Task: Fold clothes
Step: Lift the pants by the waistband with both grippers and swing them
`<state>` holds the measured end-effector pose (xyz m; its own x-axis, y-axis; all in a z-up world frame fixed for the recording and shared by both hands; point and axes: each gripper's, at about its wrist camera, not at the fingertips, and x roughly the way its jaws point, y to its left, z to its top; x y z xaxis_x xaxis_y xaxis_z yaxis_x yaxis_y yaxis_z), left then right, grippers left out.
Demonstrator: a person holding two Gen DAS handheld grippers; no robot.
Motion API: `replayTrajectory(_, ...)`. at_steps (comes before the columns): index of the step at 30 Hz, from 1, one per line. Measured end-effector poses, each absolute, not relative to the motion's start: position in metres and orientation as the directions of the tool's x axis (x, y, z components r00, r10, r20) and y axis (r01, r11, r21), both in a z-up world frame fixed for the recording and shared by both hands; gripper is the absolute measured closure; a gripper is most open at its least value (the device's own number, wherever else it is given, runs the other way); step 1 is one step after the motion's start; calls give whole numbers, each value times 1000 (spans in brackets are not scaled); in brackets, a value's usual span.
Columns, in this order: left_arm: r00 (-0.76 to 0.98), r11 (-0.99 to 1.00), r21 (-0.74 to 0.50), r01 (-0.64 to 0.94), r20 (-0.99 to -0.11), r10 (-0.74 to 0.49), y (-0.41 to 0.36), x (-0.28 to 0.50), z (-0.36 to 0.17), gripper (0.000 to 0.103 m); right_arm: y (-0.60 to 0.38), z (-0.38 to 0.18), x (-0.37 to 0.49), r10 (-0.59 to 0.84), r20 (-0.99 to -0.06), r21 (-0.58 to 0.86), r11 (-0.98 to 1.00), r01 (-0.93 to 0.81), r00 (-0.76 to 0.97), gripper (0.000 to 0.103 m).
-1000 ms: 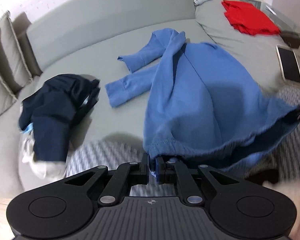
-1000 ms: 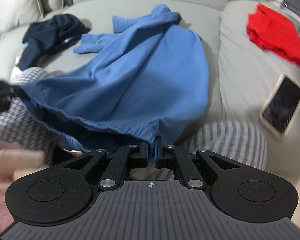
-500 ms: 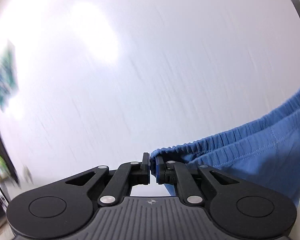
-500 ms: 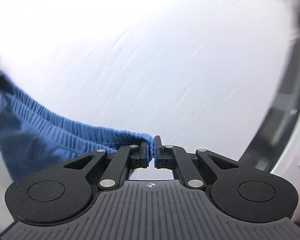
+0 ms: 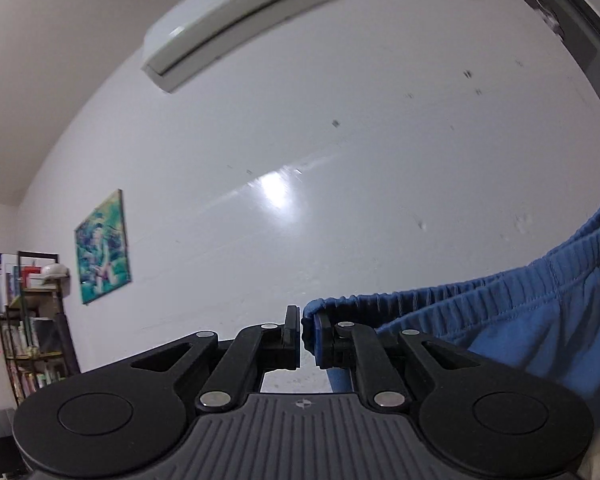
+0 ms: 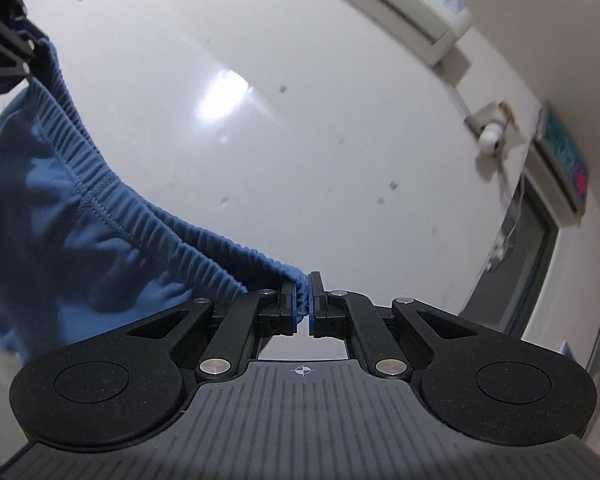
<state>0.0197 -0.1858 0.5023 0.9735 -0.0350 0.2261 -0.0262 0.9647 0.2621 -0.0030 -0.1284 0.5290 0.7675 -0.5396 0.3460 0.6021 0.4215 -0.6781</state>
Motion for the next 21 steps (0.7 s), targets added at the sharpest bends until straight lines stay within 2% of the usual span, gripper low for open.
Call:
replayTrajectory(3,964,967,251,-38,265,-31,-167,-19,526,93,-104,557,-38,-526,353,-643,464,609,774,99)
replayTrajectory(5,968,970,242,-6,246,-55,-161,-33,537,93,-95,570,-57,-529,363,-630,467,620,767,99)
replayTrajectory(7,974,971,235,38,210,-89,-162,-34,541,93,-94,575,-66,-548,336,-635,470,614,766,99)
replayTrajectory(10,982,965,233,123,112,-152,-170,-14,529,93,-108,569,-64,-568,278,-632,499,593,775,99)
replayTrajectory(12,984,960,230,160,40,-174,-180,7,512,93,-129,549,-47,-583,195,-644,531,551,789,99)
replayTrajectory(17,961,928,286,240,-207,-185,-204,75,445,93,-185,463,25,-622,-32,-711,565,420,783,99)
replayTrajectory(19,937,931,254,261,-300,-181,-216,119,412,93,-205,432,55,-643,-53,-734,544,407,764,99)
replayTrajectory(21,956,949,244,201,-259,-136,-229,142,404,93,-209,427,72,-652,10,-757,490,431,758,99)
